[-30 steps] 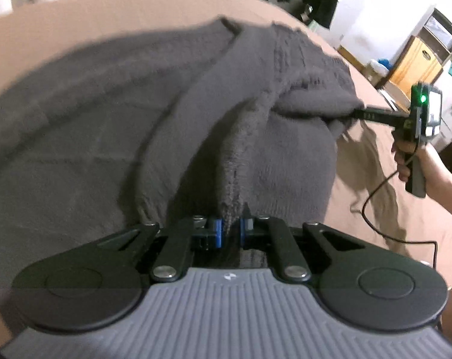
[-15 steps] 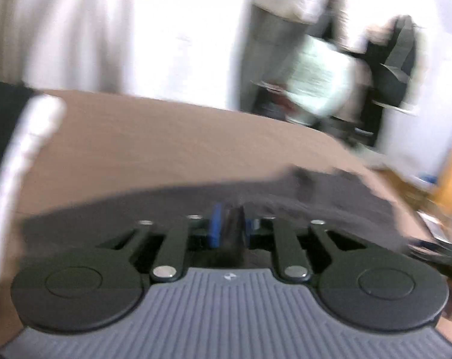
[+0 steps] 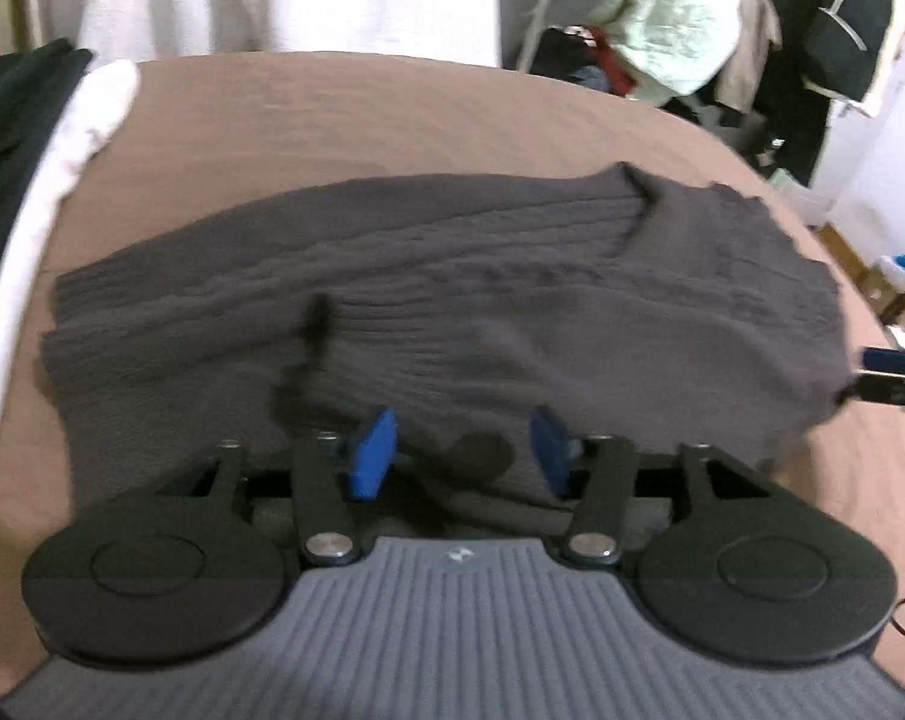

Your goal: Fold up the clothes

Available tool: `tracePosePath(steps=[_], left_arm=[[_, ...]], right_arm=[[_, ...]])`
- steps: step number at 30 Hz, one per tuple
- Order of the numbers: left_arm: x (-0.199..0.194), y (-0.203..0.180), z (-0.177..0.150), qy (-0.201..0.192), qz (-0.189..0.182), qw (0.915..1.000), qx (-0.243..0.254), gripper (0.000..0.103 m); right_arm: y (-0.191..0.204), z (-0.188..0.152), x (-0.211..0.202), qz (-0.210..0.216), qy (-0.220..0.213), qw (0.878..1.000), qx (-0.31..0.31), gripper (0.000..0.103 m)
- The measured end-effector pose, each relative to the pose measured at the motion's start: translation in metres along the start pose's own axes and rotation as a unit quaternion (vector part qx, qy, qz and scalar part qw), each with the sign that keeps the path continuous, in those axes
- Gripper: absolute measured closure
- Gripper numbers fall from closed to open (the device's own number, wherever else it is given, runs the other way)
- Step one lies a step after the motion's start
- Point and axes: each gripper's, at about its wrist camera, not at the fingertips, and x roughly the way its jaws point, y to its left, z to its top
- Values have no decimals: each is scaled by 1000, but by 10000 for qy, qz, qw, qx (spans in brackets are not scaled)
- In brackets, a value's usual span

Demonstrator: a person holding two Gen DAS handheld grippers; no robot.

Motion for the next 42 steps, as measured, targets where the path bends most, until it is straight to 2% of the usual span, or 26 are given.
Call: tracePosePath(steps=[1, 3, 5, 7, 10, 13, 15, 16, 17, 18, 20, 22, 24, 25, 27, 30, 32, 34, 35, 36, 37, 39, 40, 41, 42], left_arm=[[2, -8, -2, 94, 35, 9999, 84, 40], [11, -20, -10, 398, 410, 9979, 297, 36], [23, -21, -19, 621, 637, 9954, 347, 36], [33, -14, -22, 672, 300, 9973, 73, 35], [40, 0, -25, 778, -77, 9958, -473, 29], [42, 8, -29, 793, -271, 9931, -817, 21], [42, 10, -31, 738, -299, 9927, -901, 19], [42, 9, -32, 698, -300, 9928, -928, 21], [42, 9, -33, 655, -308, 9930, -929, 39], [43, 7, -33, 606, -328, 9937, -881, 68], [41, 4, -36, 567, -415, 9942, -808, 71], [39, 6, -36, 556, -430, 9938, -858, 68], [41, 15, -35, 647, -581, 9906, -1058, 60], [43, 20, -35, 691, -677, 9885, -1159, 59], [47, 29, -35, 768, -867, 9840, -1354, 57], [53, 35, -37, 786, -1160, 9779, -1553, 51], [58, 36, -37, 760, -1293, 9761, -1575, 52], [61, 33, -31, 563, -1338, 9785, -1466, 71], [62, 31, -27, 436, -1352, 9800, -1392, 85], [61, 28, -23, 298, -1321, 9824, -1284, 87], [56, 21, -16, 94, -1203, 9869, -1067, 88], [34, 4, 1, -516, -993, 9928, -431, 89], [18, -5, 11, -896, -964, 9913, -56, 89], [5, -10, 20, -1155, -985, 9883, 160, 89], [-1, -8, 27, -1190, -1101, 9867, 74, 89]], right_arm=[[6, 2, 6, 71, 53, 9999, -61, 36], [19, 6, 17, 214, 160, 9995, -183, 36], [31, 10, 29, 354, 267, 9986, -303, 36], [40, 9, 43, 322, 435, 9980, -335, 36], [57, 7, 54, 208, 563, 9968, -524, 36], [73, 15, 63, 167, 579, 9951, -778, 36], [85, 26, 63, 398, 381, 9929, -1058, 36], [92, 37, 66, 571, 368, 9900, -1240, 36], [98, 49, 68, 743, 355, 9864, -1422, 36], [105, 60, 71, 914, 347, 9822, -1603, 36], [129, 88, 79, 1155, 661, 9704, -2016, 36], [153, 116, 86, 1392, 973, 9552, -2423, 36], [177, 144, 94, 1624, 1281, 9368, -2821, 31], [189, 158, 98, 1738, 1434, 9264, -3016, 22], [209, 173, 108, 1846, 1595, 9075, -3420, 19], [221, 168, 140, 2016, 1791, 8975, -3491, 19], [212, 154, 156, 2081, 1691, 9071, -3244, 19], [203, 140, 173, 2145, 1590, 9160, -2994, 19], [198, 133, 181, 2176, 1539, 9202, -2868, 20], [194, 125, 189, 2207, 1487, 9241, -2741, 22], [189, 119, 197, 2238, 1431, 9280, -2613, 34], [174, 116, 185, 2312, 1038, 9399, -2288, 78], [167, 115, 180, 2345, 837, 9449, -2123, 100], [161, 120, 166, 2329, 544, 9509, -1965, 100], [156, 125, 152, 2311, 250, 9557, -1804, 100]])
